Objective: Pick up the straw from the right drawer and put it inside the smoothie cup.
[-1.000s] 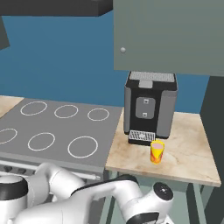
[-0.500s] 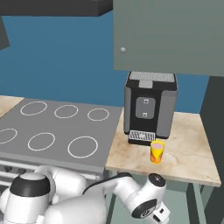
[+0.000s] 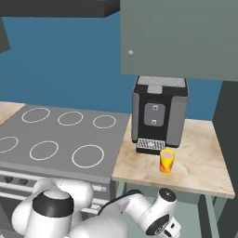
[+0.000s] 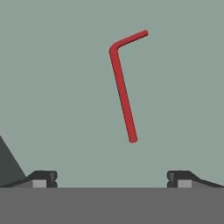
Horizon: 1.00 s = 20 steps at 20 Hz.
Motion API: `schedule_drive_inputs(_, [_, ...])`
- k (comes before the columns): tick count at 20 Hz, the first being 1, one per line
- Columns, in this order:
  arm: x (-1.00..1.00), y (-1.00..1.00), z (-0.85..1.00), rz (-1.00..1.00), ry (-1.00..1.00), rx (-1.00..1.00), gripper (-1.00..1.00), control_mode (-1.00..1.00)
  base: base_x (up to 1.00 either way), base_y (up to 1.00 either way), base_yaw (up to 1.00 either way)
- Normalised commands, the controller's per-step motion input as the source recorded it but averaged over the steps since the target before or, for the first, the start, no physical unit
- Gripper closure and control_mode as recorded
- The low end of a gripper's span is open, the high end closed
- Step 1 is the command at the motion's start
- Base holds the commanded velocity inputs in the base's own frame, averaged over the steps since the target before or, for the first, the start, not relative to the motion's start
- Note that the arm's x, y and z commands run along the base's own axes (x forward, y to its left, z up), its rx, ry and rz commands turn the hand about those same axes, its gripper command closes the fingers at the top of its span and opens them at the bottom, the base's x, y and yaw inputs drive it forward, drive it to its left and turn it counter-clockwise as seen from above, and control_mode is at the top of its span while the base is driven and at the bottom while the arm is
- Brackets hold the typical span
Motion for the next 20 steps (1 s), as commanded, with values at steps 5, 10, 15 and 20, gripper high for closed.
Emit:
schedule_drive_inputs(5, [0.27,-0.13,-0.39,0.00,0.00,0.00,-1.00,-1.00,0.00,0.00,0.00])
schedule_drive_inputs(10, [0.19,-0.03,-0.51,0.00,0.00,0.00,-1.00,-1.00,0.00,0.00,0.00])
schedule_drive_inputs(15, [0.17,-0.01,-0.52,0.00,0.00,0.00,-1.00,-1.00,0.00,0.00,0.00])
schedule_drive_inputs(20, [0.07,-0.13,-0.45,0.00,0.00,0.00,-1.00,-1.00,0.00,0.00,0.00])
